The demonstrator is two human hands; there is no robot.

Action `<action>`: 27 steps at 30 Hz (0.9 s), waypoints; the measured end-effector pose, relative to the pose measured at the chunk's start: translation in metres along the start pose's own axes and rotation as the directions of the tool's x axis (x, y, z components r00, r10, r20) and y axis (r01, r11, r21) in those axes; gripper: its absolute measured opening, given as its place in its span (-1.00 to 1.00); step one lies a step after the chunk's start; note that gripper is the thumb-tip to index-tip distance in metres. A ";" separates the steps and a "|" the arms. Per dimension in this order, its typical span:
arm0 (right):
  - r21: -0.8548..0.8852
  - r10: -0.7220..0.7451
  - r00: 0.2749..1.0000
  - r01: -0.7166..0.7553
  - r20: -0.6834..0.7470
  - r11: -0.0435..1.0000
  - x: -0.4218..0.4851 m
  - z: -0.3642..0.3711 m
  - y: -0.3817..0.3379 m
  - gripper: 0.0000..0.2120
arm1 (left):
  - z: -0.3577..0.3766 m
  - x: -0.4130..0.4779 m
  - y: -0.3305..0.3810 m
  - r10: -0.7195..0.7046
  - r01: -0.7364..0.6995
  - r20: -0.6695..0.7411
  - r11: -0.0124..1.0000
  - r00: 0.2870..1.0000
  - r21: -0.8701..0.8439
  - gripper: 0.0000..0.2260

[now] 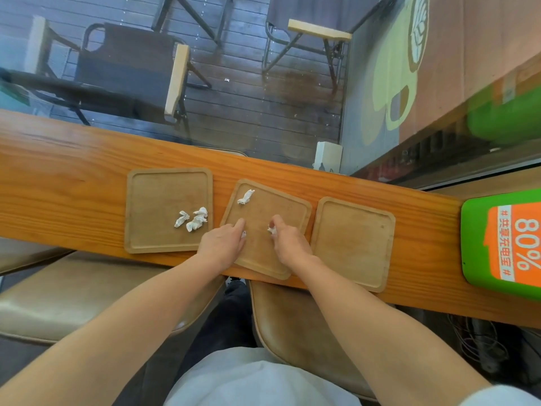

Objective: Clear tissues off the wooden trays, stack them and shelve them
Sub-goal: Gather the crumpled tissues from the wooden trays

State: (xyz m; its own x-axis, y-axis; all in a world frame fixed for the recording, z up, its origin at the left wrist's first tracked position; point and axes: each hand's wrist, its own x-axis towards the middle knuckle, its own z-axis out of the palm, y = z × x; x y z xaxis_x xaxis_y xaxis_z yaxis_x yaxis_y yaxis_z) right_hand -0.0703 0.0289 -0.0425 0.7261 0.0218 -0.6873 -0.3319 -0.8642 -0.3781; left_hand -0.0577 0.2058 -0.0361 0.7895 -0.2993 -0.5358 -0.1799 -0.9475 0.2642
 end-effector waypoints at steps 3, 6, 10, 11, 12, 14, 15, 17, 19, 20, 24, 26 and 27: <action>-0.029 0.024 1.000 -0.024 0.010 0.999 0.001 0.001 0.001 -0.91 | -0.002 -0.001 -0.003 0.010 -0.010 0.022 1.000 1.000 -0.019 -0.87; -0.014 0.037 0.999 -0.037 -0.002 0.999 0.000 0.001 0.001 -0.92 | -0.008 -0.002 -0.005 -0.023 0.027 0.079 0.999 0.997 -0.041 -0.87; 0.035 0.097 0.995 -0.097 -0.007 0.995 -0.002 0.000 -0.001 -0.91 | -0.015 -0.004 -0.013 -0.066 0.076 0.119 0.993 0.991 -0.085 -0.89; 0.028 0.115 0.993 -0.115 -0.003 0.993 -0.002 0.000 -0.001 -0.82 | -0.016 -0.005 -0.016 -0.072 0.083 0.121 0.993 0.990 -0.089 -0.91; 0.016 0.130 0.991 -0.130 0.001 0.991 -0.002 0.001 -0.002 -0.72 | -0.017 -0.006 -0.018 -0.076 0.088 0.119 0.991 0.990 -0.096 -0.93; 0.005 0.149 0.989 -0.149 0.005 0.989 -0.003 0.003 -0.003 -0.61 | -0.019 -0.008 -0.023 -0.075 0.089 0.115 0.989 0.991 -0.121 -0.94; 0.005 0.151 0.989 -0.151 0.007 0.989 -0.003 0.004 -0.004 -0.64 | -0.020 -0.009 -0.025 -0.074 0.089 0.119 0.988 0.990 -0.126 -0.92; 0.013 0.147 0.989 -0.148 0.021 0.989 -0.004 0.006 -0.007 -0.77 | -0.022 -0.011 -0.028 -0.070 0.087 0.139 0.989 0.988 -0.116 -0.87; 0.037 0.140 0.990 -0.141 0.033 0.989 -0.005 0.007 -0.011 -0.88 | -0.024 -0.013 -0.032 -0.061 0.078 0.151 0.991 0.987 -0.110 -0.81; 0.050 0.133 0.991 -0.135 0.033 0.990 -0.005 0.008 -0.013 -0.91 | -0.024 -0.015 -0.034 -0.056 0.074 0.151 0.991 0.987 -0.113 -0.79; 0.060 0.102 0.993 -0.106 0.060 0.993 -0.006 0.010 -0.024 -0.90 | -0.023 -0.021 -0.044 -0.063 0.080 0.147 0.990 0.987 -0.115 -0.70; 0.071 0.094 0.993 -0.099 0.069 0.993 -0.005 0.010 -0.029 -0.91 | -0.024 -0.023 -0.050 -0.080 0.091 0.133 0.993 0.988 -0.081 -0.69; 0.078 0.090 0.993 -0.096 0.070 0.992 -0.004 0.010 -0.032 -0.92 | -0.024 -0.024 -0.052 -0.085 0.093 0.125 0.994 0.989 -0.061 -0.70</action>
State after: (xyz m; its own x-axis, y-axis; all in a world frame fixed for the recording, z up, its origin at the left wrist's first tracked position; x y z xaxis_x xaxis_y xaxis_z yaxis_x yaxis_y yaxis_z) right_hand -0.0687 0.0617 -0.0335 0.6490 -0.0212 -0.7605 -0.4460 -0.8205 -0.3577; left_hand -0.0533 0.2654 -0.0173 0.7226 -0.2292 -0.6521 -0.0696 -0.9628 0.2612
